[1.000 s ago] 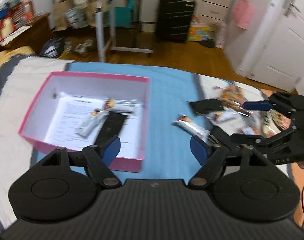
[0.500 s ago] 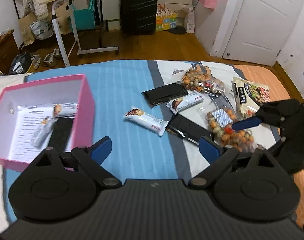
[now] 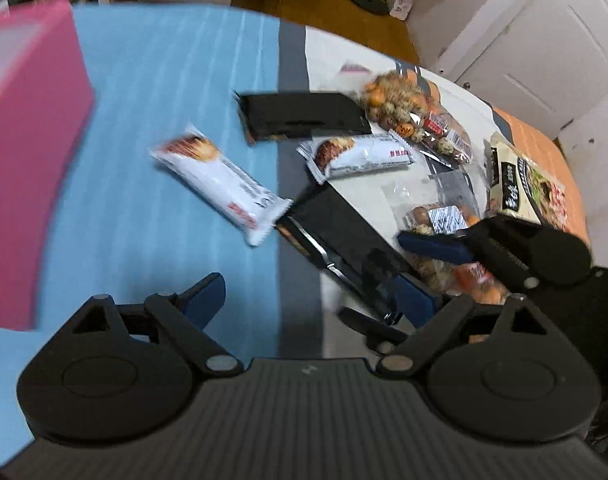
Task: Organize snacks
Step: 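Reach the right tool to a black-wrapped bar and grasp it, then carry the black-wrapped bar in the right tool over the box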
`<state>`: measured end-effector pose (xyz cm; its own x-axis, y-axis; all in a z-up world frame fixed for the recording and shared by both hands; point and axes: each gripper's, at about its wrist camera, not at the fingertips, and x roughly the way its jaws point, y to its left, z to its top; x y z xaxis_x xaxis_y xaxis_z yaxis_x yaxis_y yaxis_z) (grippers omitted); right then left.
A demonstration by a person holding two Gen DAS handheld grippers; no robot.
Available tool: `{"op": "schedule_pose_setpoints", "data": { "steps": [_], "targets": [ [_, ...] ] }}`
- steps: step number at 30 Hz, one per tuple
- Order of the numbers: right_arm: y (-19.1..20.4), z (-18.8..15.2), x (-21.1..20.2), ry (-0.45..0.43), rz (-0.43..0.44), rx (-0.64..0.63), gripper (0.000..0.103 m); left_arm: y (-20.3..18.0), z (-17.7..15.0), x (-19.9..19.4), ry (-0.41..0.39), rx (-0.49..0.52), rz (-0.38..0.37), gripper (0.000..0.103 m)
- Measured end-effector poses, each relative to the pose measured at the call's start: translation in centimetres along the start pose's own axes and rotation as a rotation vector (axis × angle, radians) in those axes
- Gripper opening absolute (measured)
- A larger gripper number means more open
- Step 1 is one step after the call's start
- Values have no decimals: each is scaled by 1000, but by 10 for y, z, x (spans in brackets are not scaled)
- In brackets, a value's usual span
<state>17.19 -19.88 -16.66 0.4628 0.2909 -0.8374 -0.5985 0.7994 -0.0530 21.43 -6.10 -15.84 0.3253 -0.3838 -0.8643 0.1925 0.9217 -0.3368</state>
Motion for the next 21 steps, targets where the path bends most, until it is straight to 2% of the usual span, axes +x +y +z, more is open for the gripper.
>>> {"op": "schedule_pose_setpoints", "data": {
  "steps": [4,6,9,11,16,21],
  "targets": [
    [-11,-8,14,10,-5,-12,56,3,-5,31,13,-85,-22,64],
    [-10,-11,11,-5,4,-18,56,4,-9,40,-3,-103,-29,60],
    [-8,-15,9,6,-4,-31,56,-5,-17,40,-85,-47,-15,51],
    [-4,-16,11,16,-23,-48,56,-10,-22,41,-120,-21,-34,39],
    [-1,-15,15,19,-47,-5,53,-12,-27,42,-164,-21,-57,36],
    [5,-12,8,41,-51,62,52,-12,-25,34,-125,-42,-70,36]
  ]
}}
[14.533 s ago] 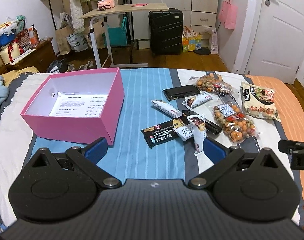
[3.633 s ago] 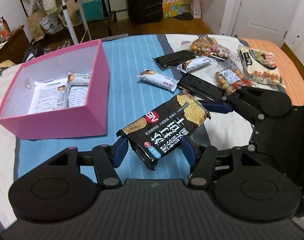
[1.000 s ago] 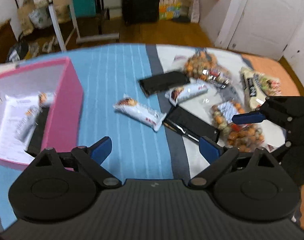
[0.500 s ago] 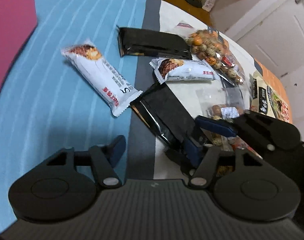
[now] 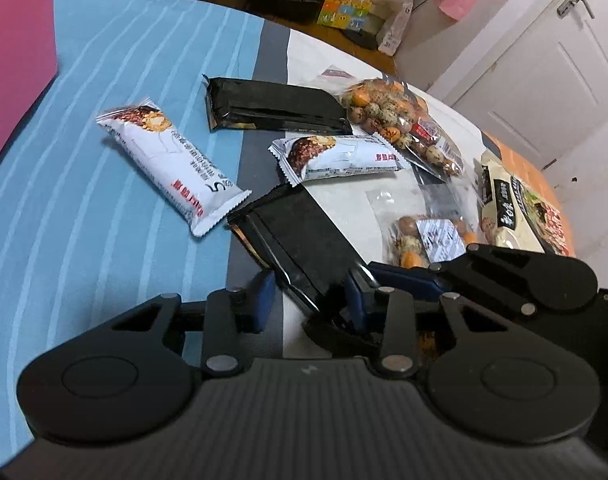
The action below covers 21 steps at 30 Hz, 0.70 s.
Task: Organize snacks
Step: 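Carry the black-wrapped bar in the right tool over the box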
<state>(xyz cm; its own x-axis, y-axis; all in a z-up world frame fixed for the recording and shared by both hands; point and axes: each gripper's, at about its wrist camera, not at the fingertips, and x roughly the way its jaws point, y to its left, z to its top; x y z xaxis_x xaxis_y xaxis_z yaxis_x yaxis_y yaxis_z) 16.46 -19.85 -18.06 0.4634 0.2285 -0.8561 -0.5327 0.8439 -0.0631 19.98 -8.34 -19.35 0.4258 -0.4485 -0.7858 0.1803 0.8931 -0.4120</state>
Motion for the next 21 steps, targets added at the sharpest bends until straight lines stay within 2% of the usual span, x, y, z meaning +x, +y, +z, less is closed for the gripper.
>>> {"op": "schedule_pose_setpoints", "data": {
  "steps": [5,13,21],
  "targets": [
    [5,0,-14,19,33,86,52,-2,-4,-16,30,15,-5,39],
    [25,-3,-50,16,81,179,52,-22,-14,-55,70,120,74,39],
    [46,-3,-85,5,127,167,52,-24,-24,-103,93,122,73,38]
  ]
}}
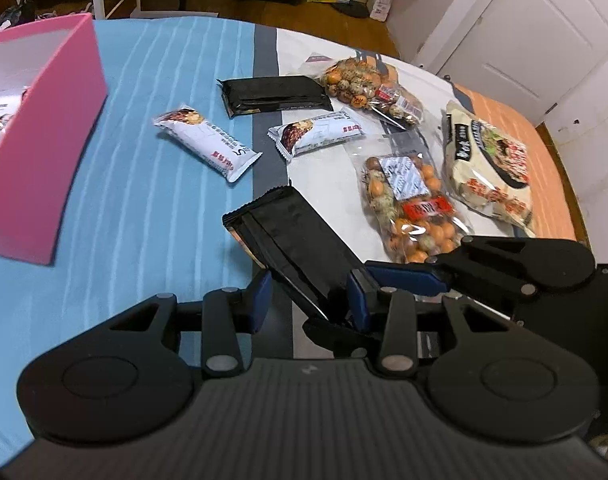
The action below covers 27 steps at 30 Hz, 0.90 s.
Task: Organize snacks
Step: 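Carry the black-wrapped bar in the right tool over the box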
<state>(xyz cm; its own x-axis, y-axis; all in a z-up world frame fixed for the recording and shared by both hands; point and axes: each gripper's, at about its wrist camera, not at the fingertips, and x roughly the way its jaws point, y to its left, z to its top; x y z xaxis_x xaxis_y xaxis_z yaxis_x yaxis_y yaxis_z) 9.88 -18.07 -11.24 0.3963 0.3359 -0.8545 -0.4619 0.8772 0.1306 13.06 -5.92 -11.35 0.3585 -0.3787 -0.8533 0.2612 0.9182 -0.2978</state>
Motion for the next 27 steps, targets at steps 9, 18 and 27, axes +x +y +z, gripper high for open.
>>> {"op": "schedule_pose_setpoints", "data": {
  "steps": [9,18,27],
  "targets": [
    [42,18,-35,-1,22,-72,52,13,-11,-62,-46,-2,5,37],
    [85,77,-54,-108,94,-217,52,61,12,-141,-168,-65,46,44],
    [127,160,2,-204,201,-499,53,146,52,-160,-210,-239,151,39]
  ]
}}
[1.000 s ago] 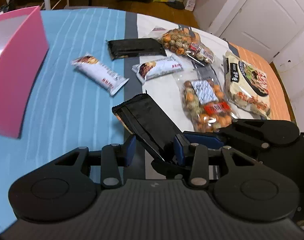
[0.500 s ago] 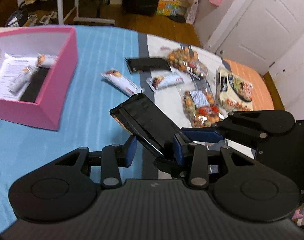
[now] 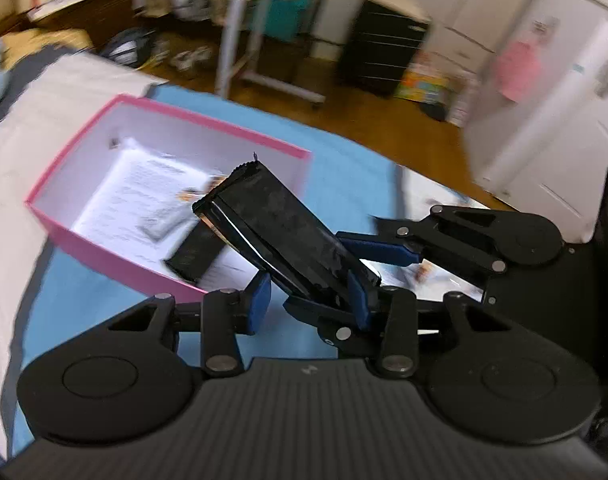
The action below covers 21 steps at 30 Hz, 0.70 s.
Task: Organize snacks
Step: 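Carry the black-wrapped bar in the right tool over the box, then open the right tool while the left tool opens, dropping black bars into the box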
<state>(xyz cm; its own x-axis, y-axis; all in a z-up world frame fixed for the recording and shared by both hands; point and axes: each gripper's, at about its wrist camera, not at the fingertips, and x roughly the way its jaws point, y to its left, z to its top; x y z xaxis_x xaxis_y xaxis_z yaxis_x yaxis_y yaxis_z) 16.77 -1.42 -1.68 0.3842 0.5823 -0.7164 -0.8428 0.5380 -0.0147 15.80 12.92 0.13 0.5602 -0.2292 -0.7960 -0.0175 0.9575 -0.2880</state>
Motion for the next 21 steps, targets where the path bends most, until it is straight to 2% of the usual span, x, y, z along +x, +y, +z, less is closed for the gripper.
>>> {"op": "schedule_pose_setpoints", "data": {
  "steps": [4,7,12,15,17,19,21],
  "targets": [
    [-12,23,40,3,48,-8,53,33,22,23,1,-76,54,39],
    [-12,32,67,-29,88,-42,53,53,31,39,12,-121,99,39],
    [-11,36,110,-17,164,-69,52,78,36,66,43,-170,191,39],
    [-14,34,127,-22,186,-46,53,89,39,81,61,-178,221,40],
    [-18,30,133,-24,174,-9,59,93,40,87,63,-181,235,44],
    [-23,27,135,-12,165,18,64,91,38,87,50,-162,264,44],
    [-29,23,133,14,146,36,64,85,35,84,22,-124,308,44]
  ]
}}
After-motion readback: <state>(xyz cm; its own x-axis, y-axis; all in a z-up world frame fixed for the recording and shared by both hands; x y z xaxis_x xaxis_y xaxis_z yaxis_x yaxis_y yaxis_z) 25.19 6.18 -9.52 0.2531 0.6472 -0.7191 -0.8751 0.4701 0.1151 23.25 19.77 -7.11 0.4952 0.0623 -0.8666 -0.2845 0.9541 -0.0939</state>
